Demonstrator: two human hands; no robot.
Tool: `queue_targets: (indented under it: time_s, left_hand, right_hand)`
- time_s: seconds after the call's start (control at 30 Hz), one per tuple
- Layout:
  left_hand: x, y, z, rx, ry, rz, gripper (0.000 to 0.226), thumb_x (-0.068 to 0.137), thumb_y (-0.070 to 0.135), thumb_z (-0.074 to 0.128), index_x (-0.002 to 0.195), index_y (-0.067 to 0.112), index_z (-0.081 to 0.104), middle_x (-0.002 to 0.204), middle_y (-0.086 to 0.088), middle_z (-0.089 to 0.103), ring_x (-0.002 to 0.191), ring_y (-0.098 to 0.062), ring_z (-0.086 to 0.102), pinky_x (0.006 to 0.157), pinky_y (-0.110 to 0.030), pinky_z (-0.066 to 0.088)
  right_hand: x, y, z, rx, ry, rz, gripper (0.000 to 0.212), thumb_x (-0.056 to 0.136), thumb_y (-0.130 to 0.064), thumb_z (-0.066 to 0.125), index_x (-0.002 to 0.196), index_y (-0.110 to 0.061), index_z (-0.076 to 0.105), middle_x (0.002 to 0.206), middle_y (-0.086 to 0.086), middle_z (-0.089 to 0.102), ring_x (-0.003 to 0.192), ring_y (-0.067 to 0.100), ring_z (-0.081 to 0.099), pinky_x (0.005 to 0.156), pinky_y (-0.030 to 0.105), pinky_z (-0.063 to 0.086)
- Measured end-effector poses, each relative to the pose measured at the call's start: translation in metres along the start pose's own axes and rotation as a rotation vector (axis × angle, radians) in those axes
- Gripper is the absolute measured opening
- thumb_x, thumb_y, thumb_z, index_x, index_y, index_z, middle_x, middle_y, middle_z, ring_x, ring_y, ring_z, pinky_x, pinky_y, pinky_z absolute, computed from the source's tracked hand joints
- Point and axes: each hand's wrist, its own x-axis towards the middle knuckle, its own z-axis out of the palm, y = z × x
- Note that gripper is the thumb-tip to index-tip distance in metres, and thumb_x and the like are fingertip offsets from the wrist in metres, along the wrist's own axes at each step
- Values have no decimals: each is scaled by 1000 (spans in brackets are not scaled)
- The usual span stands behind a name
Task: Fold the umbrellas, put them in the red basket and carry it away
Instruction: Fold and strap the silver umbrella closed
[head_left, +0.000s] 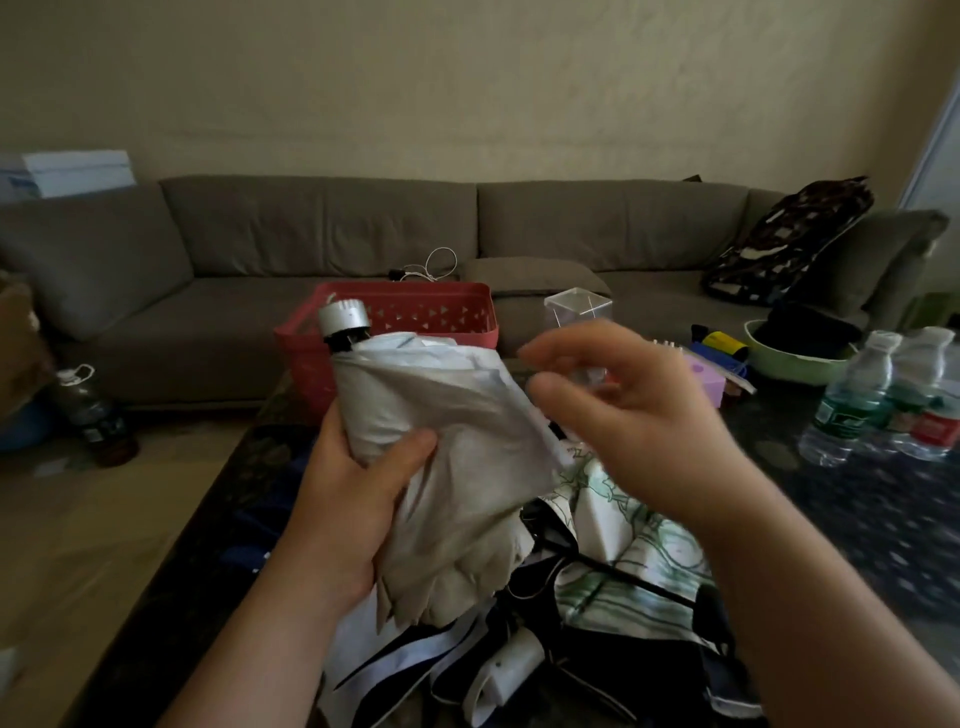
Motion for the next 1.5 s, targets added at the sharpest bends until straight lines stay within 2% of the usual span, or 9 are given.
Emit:
queue_targets:
  time_s: [0.2,0.4,0.7,0.87,0.93,1.0,1.1,1.3,1.5]
  left_hand:
    - [-6,-4,-1,-32,-122,-20,74,72,20,93,137,27,60,121,-9,77,107,-30,77,77,-35,63]
    - [-9,-7,-9,-253,-331,-243,89,80,42,87,151,3,48,138,-23,65,130,-40,62,111,-58,48]
    - [-11,-4,-3,-161,-314,-225,51,79,14,77,129,6,68,123,-26,73,105,-38,75,78,-40,63]
    - [-15,-2,7,-19,-352,-143,52,84,8,82,133,11,65,123,-19,75,113,-37,74,89,-44,62]
    - [-16,-2,10,12,-325,-104,57,83,5,83,135,15,63,123,-15,76,113,-36,74,88,-43,62]
    - [-19,-2,12,-17,-346,-88,62,81,3,83,137,14,61,124,-17,75,113,-37,74,85,-40,63]
    - [-23,-1,13,-62,-457,-65,72,77,4,81,144,17,55,132,-18,71,119,-38,71,91,-42,61]
    - [-26,-7,20,-101,-535,-60,110,77,10,81,162,50,22,154,-13,56,137,-37,59,111,-60,49]
    - [-35,-13,26,-348,-614,-262,96,74,22,94,156,29,45,150,-25,56,134,-47,58,103,-58,54]
  right_hand:
    - [-7,34,37,19,-148,239,44,73,-63,82,100,-32,67,83,-5,65,74,10,58,72,42,51]
    - [-11,41,37,378,-216,366,33,79,-40,80,85,-9,70,75,4,65,73,17,58,72,28,50]
    - [-14,12,17,387,-115,343,39,91,-47,59,96,-8,64,64,-12,60,59,2,55,58,15,46]
    - [-16,16,22,-147,-91,158,36,81,-63,75,105,-38,66,79,-14,59,68,1,54,63,27,46]
    - [-17,21,29,-262,-51,81,52,76,-66,77,120,-44,61,103,-16,58,92,-2,57,79,26,49]
    - [-13,27,29,-284,-50,52,77,71,-71,79,139,-50,50,134,-15,46,127,6,48,103,34,49]
    - [-5,35,26,-89,-181,115,102,67,-64,88,154,-43,41,154,-17,44,142,7,45,117,41,43]
    - [-14,52,37,689,-369,380,65,78,-30,86,133,-3,63,123,24,71,110,36,72,91,45,60]
    - [-14,50,35,772,-323,404,40,80,-14,79,118,-8,70,105,15,76,97,29,75,84,39,61]
